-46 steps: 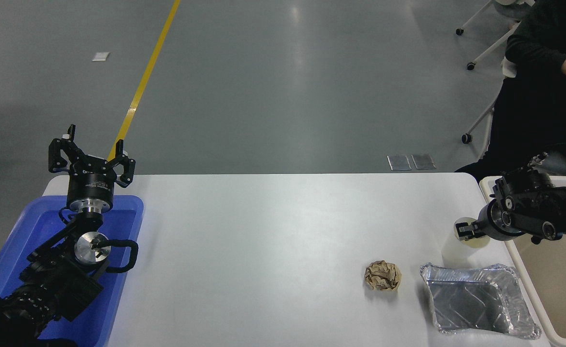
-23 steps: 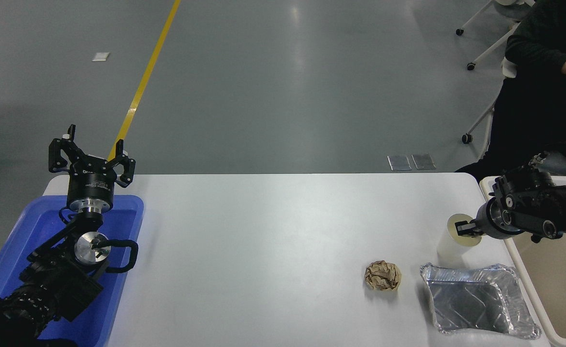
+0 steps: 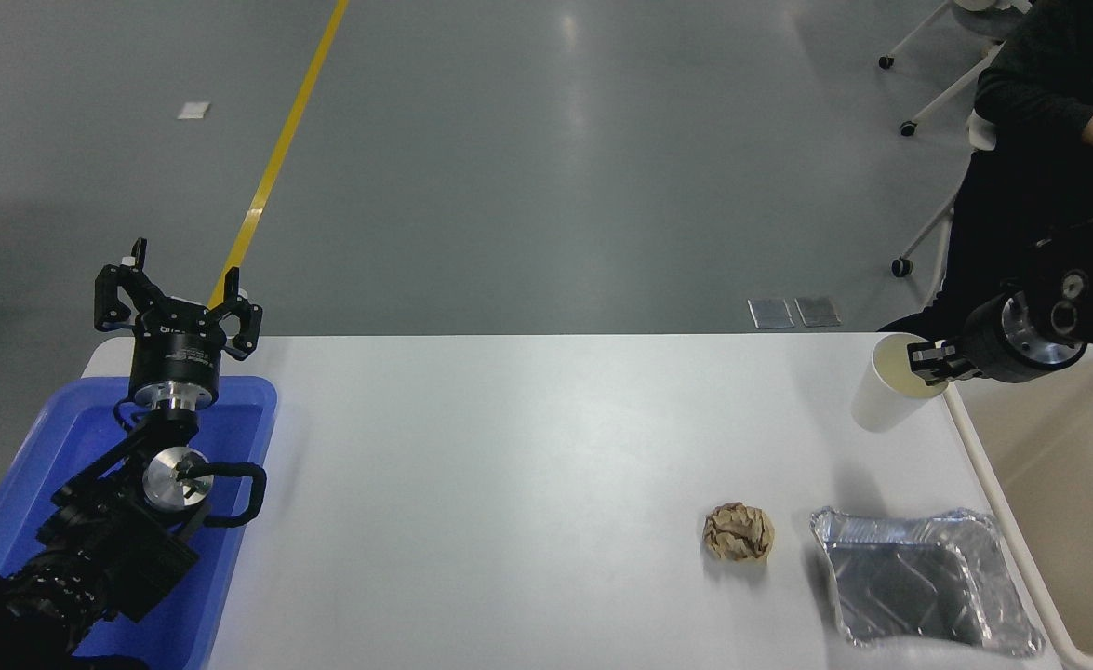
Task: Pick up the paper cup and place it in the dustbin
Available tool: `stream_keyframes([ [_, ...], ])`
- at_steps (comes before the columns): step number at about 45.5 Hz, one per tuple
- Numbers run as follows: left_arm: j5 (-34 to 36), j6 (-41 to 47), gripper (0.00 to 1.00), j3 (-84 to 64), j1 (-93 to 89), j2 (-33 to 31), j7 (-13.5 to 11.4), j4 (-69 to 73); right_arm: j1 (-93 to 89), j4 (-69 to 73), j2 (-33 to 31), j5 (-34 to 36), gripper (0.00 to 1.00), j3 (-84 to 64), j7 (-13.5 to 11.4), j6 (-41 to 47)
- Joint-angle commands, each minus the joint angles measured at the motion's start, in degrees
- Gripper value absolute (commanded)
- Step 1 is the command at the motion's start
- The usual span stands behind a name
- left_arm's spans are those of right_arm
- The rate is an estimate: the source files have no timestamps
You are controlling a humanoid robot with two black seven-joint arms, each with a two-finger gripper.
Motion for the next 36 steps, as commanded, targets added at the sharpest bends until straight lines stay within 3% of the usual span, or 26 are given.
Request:
stream_keyframes([
  [1,0.0,-0.1,0.99,0.0,0.0,0.0,0.0,0.0,18.8,7.1,-5.5,2.8,0.00,-3.9,-0.2,8.5],
  [22,0.0,0.0,0.99,0.0,0.0,0.0,0.1,0.0,33.1,4.9,-7.8,4.5,0.00,-11.2,0.1,10.7],
  [36,0.0,-0.1,0.99,0.0,0.0,0.0,0.0,0.0,22.0,-15.6,-17.1,7.1,0.00,-4.5,0.3,8.4],
])
